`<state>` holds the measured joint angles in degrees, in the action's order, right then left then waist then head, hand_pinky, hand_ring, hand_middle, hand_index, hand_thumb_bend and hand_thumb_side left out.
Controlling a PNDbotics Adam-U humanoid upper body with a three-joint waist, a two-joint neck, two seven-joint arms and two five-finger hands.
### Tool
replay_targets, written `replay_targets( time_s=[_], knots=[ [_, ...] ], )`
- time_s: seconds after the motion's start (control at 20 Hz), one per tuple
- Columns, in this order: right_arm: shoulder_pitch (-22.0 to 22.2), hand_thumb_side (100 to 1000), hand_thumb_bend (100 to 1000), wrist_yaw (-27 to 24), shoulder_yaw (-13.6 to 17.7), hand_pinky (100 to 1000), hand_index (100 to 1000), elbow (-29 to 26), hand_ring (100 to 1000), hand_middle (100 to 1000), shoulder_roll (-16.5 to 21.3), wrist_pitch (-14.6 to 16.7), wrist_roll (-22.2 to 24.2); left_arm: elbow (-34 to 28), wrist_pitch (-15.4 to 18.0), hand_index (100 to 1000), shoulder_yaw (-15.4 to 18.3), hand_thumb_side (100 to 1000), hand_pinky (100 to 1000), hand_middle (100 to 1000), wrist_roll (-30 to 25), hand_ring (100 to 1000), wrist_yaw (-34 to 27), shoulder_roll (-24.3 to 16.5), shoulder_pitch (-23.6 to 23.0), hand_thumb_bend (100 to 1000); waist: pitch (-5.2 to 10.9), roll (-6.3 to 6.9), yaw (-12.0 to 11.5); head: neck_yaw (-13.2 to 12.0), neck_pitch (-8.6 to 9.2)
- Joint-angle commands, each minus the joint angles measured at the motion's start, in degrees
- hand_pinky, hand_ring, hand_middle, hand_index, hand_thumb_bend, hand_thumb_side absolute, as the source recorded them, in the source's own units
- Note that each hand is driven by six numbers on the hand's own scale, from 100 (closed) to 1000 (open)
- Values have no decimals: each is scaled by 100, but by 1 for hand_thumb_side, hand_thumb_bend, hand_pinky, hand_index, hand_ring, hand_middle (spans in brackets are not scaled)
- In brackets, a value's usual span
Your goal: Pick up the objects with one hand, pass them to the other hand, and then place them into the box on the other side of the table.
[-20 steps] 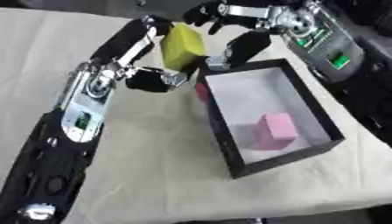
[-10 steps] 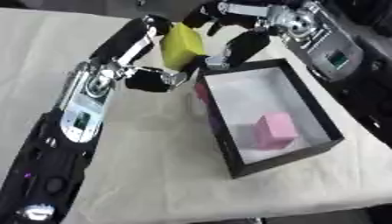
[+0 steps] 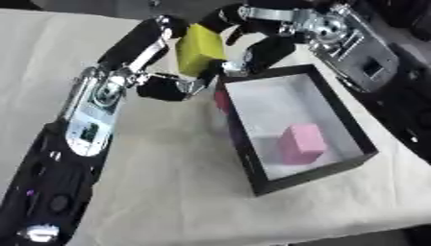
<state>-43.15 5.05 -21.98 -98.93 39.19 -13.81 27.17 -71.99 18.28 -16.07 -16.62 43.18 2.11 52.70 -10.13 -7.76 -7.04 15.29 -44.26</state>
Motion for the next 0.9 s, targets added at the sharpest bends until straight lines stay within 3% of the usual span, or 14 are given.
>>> replay_targets(
  time_s=[0.05, 0.1, 0.5, 0.6, 0.65, 0.9],
  knots=[
    [-119, 353, 294, -37, 95, 830, 927, -90, 933, 840, 112, -19, -14, -117, 87, 463, -143, 400, 853, 538, -12, 682, 49, 170, 125, 100, 27, -56, 8, 36, 14],
    [-116, 347, 285, -44, 107, 824, 883, -87, 923, 784, 112, -32, -36, -116, 100, 463, -151, 389, 851, 538, -11, 682, 55, 171, 126, 100, 25, -54, 11, 44, 14],
    [-92, 273, 234, -120, 130, 792, 729, -43, 820, 608, 99, -240, -410, -100, 166, 464, -179, 391, 852, 537, 16, 681, 73, 187, 114, 100, 23, -51, 18, 63, 14],
    [-85, 255, 187, -184, 131, 778, 700, -37, 794, 576, 92, -303, -534, -102, 176, 465, -188, 387, 851, 537, 12, 681, 64, 189, 107, 100, 21, -50, 17, 62, 14],
    [-81, 258, 122, -228, 130, 767, 686, -36, 780, 562, 90, -330, -595, -104, 181, 465, -190, 384, 851, 537, 13, 681, 65, 189, 104, 100, 21, -50, 16, 60, 14],
    [-66, 243, 100, -539, 140, 744, 661, -49, 764, 535, 96, -451, -907, -88, 208, 478, -199, 353, 851, 540, 21, 683, 107, 187, 87, 100, 20, -44, 7, 46, 14]
  ],
)
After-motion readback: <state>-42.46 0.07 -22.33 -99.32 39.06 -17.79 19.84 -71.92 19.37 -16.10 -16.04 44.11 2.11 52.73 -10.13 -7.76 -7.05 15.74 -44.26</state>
